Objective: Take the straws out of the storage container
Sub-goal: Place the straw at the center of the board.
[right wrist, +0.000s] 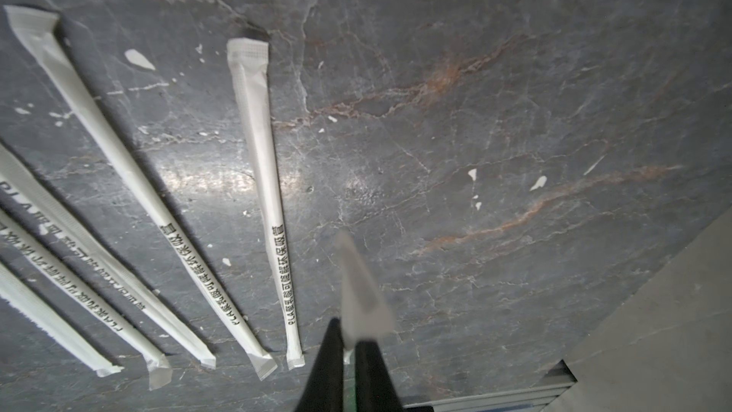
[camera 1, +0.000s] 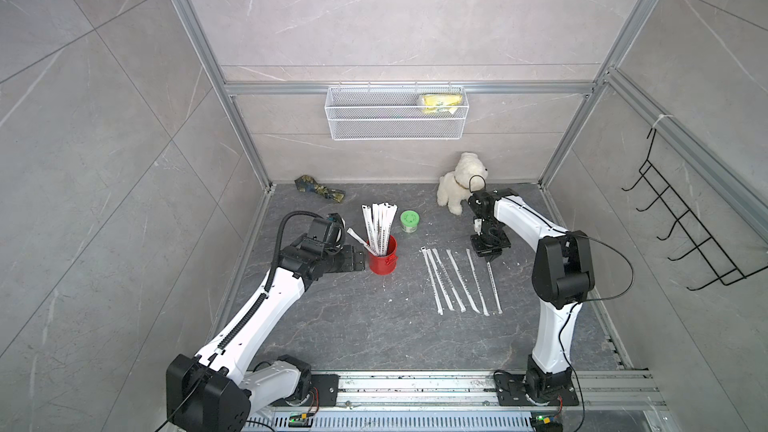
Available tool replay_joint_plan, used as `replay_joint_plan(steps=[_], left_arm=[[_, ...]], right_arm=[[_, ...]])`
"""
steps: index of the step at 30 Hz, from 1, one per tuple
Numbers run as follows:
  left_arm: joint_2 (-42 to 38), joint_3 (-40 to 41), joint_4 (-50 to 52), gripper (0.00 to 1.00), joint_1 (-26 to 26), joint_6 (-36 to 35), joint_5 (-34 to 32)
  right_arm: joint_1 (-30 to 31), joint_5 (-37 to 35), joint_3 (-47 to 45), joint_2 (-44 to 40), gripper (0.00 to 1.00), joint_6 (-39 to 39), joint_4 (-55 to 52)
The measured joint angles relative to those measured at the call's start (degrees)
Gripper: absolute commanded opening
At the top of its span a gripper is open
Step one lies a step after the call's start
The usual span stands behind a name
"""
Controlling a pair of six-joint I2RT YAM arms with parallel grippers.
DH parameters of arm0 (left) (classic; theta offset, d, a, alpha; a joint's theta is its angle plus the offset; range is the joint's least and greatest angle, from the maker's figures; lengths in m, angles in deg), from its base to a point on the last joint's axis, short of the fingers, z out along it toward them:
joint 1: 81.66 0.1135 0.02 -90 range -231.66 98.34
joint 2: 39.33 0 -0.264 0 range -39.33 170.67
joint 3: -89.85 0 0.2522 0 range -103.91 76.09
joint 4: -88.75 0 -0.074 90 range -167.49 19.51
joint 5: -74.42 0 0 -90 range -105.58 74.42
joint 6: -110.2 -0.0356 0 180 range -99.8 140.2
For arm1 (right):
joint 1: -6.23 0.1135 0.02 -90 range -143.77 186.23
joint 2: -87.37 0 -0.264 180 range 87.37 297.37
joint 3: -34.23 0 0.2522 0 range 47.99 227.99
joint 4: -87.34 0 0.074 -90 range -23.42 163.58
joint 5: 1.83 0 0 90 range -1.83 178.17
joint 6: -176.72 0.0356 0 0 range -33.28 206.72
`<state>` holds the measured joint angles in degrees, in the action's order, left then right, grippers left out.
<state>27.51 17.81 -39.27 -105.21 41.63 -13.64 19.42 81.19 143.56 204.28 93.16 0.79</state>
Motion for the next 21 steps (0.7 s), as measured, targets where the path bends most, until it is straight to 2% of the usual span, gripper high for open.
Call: replay_joint_plan(steps=[21], left_arm=[[0.15, 0.00, 0.00, 0.99, 0.00, -0.02, 0.00]], right_arm=[[-0.66, 0.81, -0.72, 4.66, 0.18, 0.50, 3.28]])
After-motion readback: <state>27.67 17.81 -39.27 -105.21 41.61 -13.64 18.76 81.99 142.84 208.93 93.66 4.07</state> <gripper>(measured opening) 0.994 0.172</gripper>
